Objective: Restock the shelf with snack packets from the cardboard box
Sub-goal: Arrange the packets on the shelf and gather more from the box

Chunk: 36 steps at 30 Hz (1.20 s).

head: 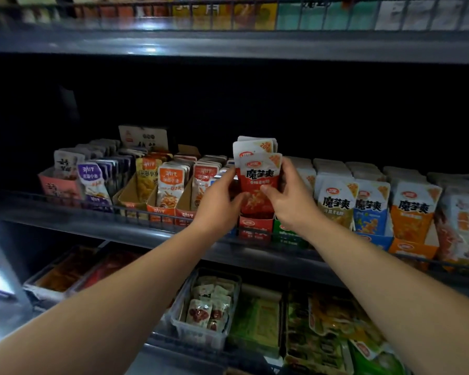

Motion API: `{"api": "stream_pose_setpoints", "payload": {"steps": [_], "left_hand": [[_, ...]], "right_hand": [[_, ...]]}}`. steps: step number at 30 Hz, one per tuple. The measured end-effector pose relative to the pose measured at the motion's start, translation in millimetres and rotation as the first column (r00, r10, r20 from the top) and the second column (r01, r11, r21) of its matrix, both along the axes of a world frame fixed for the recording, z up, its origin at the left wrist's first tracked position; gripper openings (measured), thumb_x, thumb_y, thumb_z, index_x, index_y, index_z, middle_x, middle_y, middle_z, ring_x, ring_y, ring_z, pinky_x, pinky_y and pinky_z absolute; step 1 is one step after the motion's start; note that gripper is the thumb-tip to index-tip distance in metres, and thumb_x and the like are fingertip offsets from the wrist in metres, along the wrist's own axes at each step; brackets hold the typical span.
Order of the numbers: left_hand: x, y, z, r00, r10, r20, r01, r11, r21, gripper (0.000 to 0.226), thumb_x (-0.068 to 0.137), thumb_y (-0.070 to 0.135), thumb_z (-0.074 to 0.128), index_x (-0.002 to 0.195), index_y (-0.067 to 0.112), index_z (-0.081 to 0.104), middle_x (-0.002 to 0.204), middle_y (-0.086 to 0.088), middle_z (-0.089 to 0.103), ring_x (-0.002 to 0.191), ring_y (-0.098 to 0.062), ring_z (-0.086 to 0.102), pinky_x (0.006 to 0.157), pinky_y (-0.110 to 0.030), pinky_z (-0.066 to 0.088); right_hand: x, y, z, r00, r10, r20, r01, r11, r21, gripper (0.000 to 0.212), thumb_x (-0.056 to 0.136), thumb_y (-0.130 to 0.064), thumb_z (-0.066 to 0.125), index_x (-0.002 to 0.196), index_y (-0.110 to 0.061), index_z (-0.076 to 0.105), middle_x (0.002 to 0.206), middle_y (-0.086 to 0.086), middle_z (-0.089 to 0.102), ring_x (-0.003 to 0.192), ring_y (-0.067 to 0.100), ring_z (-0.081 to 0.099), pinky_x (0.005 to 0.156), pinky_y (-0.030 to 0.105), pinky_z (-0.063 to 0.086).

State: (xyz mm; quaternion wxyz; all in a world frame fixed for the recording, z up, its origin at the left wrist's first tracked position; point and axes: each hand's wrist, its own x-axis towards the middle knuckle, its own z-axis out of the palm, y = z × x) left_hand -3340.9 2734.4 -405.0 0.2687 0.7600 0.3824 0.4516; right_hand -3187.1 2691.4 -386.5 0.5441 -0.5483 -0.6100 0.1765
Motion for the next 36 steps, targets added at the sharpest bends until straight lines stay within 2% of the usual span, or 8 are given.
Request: {"api": "stream_pose_setpoints", "payload": {"steps": [5, 11, 15, 20, 24, 26, 29, 36], "left_hand": [[5, 0, -8, 0.998, -0.017, -0.055, 0.02, 0.999, 0.049, 0.052, 0.103, 0.014, 0.058, 0.149, 0.033, 0.042, 0.116, 0.02, 0.062, 0.1, 0.013, 0.058, 0.079, -0.004, 0.049], [8, 0, -23, 0.972, 0.021, -0.233, 0.003, 0.995, 0.1, 0.057, 0.099, 0.011, 0.055, 0.15, 0.03, 0.037, 0.129, 0.0, 0.059, 0.123, -0.02, 0.054, 0.101, -0.04, 0.051], [10, -3, -26, 0.927, 0.111, -0.357, -0.054, 0.985, 0.167, 0.048, 0.098, 0.015, 0.056, 0.144, 0.014, 0.043, 0.128, -0.01, 0.054, 0.121, -0.027, 0.049, 0.102, -0.042, 0.046], [10, -3, -27, 0.934, 0.102, -0.342, -0.064, 0.991, 0.121, 0.067, 0.096, 0.018, 0.061, 0.154, 0.014, 0.029, 0.138, -0.012, 0.05, 0.131, -0.029, 0.045, 0.108, -0.048, 0.045], [11, -6, -30, 0.968, 0.137, -0.21, -0.113, 0.986, 0.119, 0.056, 0.096, 0.02, 0.066, 0.146, 0.018, 0.04, 0.132, -0.005, 0.055, 0.126, -0.022, 0.052, 0.101, -0.039, 0.05], [10, -7, -33, 0.968, 0.176, -0.179, -0.16, 0.982, 0.101, 0.054, 0.095, 0.026, 0.07, 0.142, 0.019, 0.044, 0.13, -0.001, 0.059, 0.12, -0.019, 0.057, 0.097, -0.038, 0.053], [10, -6, -36, 0.959, 0.209, -0.193, -0.19, 0.975, 0.113, 0.037, 0.094, 0.03, 0.071, 0.126, 0.021, 0.054, 0.11, 0.004, 0.064, 0.101, -0.016, 0.063, 0.078, -0.033, 0.053], [9, -6, -39, 0.962, 0.179, -0.204, -0.152, 0.978, 0.14, 0.038, 0.094, 0.032, 0.067, 0.129, 0.025, 0.055, 0.11, 0.004, 0.063, 0.102, -0.017, 0.059, 0.085, -0.04, 0.055]], "right_hand": [[15, -5, -5, 0.977, -0.104, 0.184, 0.107, 0.994, -0.007, 0.049, 0.097, -0.027, 0.063, 0.137, -0.04, 0.039, 0.131, -0.011, 0.059, 0.123, 0.014, 0.056, 0.098, 0.046, 0.054], [18, -14, -18, 0.934, -0.104, 0.341, 0.143, 0.985, -0.093, 0.051, 0.099, -0.025, 0.061, 0.143, -0.029, 0.036, 0.123, -0.009, 0.059, 0.103, 0.01, 0.058, 0.072, 0.013, 0.045], [13, -10, -18, 0.898, -0.126, 0.423, 0.181, 0.979, -0.092, 0.048, 0.101, -0.029, 0.055, 0.145, -0.019, 0.038, 0.138, 0.001, 0.048, 0.13, 0.02, 0.046, 0.108, 0.033, 0.04], [14, -14, -16, 0.926, -0.129, 0.355, 0.146, 0.989, -0.021, 0.078, 0.1, -0.031, 0.058, 0.157, -0.037, 0.005, 0.156, 0.002, 0.037, 0.13, 0.018, 0.05, 0.099, 0.029, 0.045], [18, -10, -15, 0.892, -0.2, 0.406, 0.217, 0.976, 0.004, 0.07, 0.102, -0.042, 0.05, 0.158, -0.035, 0.009, 0.157, 0.004, 0.038, 0.136, 0.022, 0.046, 0.099, 0.031, 0.041], [18, -6, -13, 0.867, -0.26, 0.424, 0.26, 0.964, 0.06, 0.07, 0.101, -0.041, 0.053, 0.157, -0.035, 0.011, 0.147, 0.005, 0.049, 0.125, 0.023, 0.056, 0.097, 0.036, 0.05], [14, 0, -12, 0.822, -0.264, 0.505, 0.266, 0.962, 0.07, 0.067, 0.103, -0.037, 0.05, 0.157, -0.036, 0.011, 0.121, 0.004, 0.06, 0.075, 0.01, 0.061, 0.061, 0.028, 0.049], [10, -2, -9, 0.782, -0.171, 0.599, 0.222, 0.975, -0.013, 0.066, 0.102, -0.031, 0.051, 0.157, -0.031, 0.016, 0.105, 0.003, 0.057, 0.068, 0.014, 0.06, 0.069, 0.037, 0.055]]}}
